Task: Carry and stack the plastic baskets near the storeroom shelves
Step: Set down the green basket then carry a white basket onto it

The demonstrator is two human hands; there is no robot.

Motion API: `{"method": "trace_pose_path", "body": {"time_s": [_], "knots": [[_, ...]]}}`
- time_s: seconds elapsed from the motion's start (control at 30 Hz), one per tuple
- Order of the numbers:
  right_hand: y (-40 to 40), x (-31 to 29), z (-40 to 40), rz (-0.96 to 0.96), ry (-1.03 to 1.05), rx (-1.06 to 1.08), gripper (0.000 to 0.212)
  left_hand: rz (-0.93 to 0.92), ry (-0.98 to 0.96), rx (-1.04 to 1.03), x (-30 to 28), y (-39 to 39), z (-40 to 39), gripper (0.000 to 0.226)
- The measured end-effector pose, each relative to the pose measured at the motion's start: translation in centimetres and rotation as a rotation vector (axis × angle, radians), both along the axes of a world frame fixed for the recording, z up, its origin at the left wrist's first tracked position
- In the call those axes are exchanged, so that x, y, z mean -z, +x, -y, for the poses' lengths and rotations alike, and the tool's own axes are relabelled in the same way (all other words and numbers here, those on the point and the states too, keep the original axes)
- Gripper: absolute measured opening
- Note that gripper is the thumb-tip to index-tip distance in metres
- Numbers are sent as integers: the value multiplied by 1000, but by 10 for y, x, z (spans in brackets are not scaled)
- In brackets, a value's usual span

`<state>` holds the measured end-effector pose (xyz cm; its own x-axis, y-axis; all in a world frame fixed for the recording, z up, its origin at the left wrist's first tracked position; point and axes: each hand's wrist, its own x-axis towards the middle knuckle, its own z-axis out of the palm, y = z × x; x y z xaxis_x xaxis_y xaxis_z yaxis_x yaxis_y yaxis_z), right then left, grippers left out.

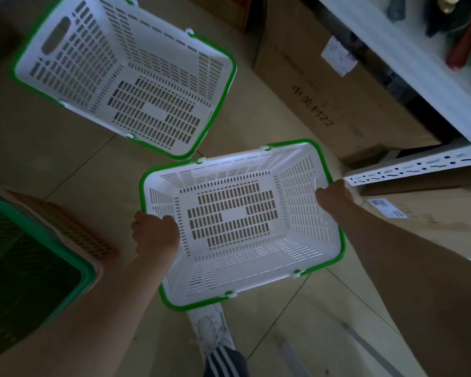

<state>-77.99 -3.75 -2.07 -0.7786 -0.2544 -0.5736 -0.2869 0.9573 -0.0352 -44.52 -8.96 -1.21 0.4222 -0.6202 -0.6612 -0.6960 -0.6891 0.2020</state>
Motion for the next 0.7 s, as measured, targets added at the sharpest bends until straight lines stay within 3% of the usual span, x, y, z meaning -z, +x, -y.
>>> {"method": "trace_pose_path", "body": {"time_s": [0.37,0.53,0.7], "knots": [[24,-92,-7,-175,4,-158,39,-79,-64,75,-63,36,-1,45],[46,-149,5,-278,98,-259,61,-62,-52,69,-108,55,1,49],[78,-205,18,-349,87,-361,58,-74,-76,51,-158,88,9,46]]}}
